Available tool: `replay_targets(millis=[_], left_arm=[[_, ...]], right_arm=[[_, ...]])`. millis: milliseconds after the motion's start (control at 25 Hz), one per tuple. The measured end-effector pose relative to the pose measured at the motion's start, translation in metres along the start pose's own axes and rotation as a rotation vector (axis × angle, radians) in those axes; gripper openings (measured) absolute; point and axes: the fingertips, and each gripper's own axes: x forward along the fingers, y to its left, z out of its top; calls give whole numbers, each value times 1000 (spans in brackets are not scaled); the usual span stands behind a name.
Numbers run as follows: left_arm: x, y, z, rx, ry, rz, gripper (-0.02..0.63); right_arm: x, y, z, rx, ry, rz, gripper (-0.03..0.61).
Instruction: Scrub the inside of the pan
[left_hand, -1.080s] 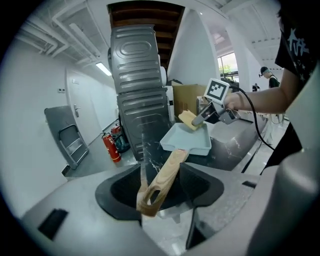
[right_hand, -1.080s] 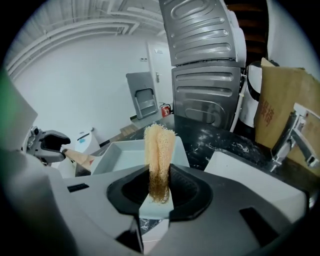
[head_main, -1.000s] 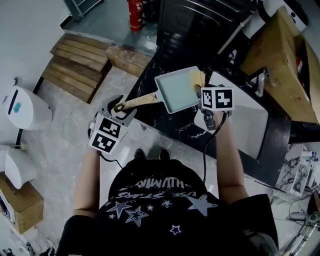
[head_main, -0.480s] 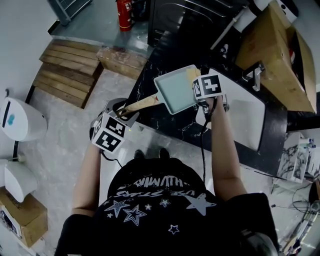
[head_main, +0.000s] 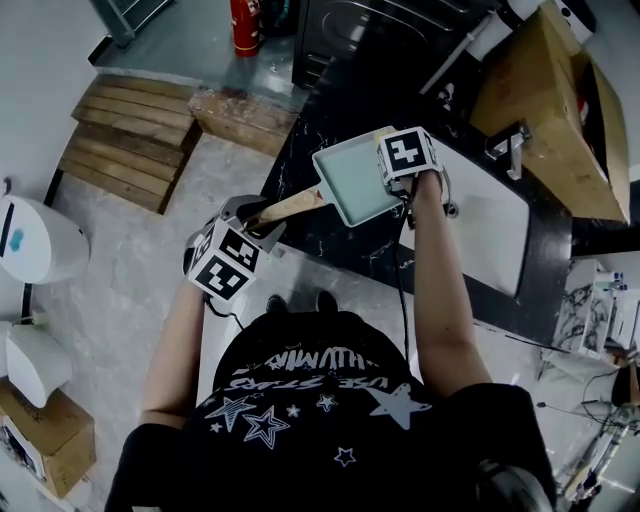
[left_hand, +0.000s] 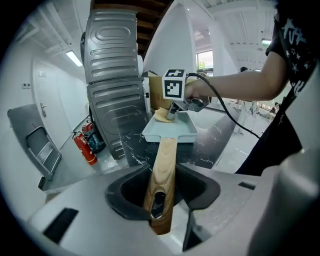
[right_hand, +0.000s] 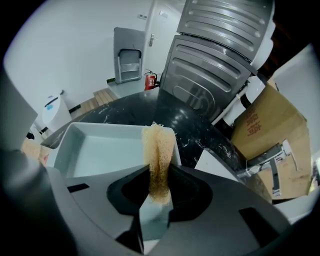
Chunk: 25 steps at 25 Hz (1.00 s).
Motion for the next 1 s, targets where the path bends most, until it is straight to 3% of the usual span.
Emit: replay_targets(millis=[240,480,640,1000], left_arm=[[0,-2,-1,37,-7,-17,144],[1,-3,-2,33,-6,-44,141],[1,-4,-1,35,-10,-53,141],[2,-4,-1,40,-12,-63,141]], right_arm=[[3,1,6,-110,25,-135,89],[5,4,8,-168,45,-198,86],[5,8,8,-171,36,-172,80],[-4,37,6,-177,14,-23,77]])
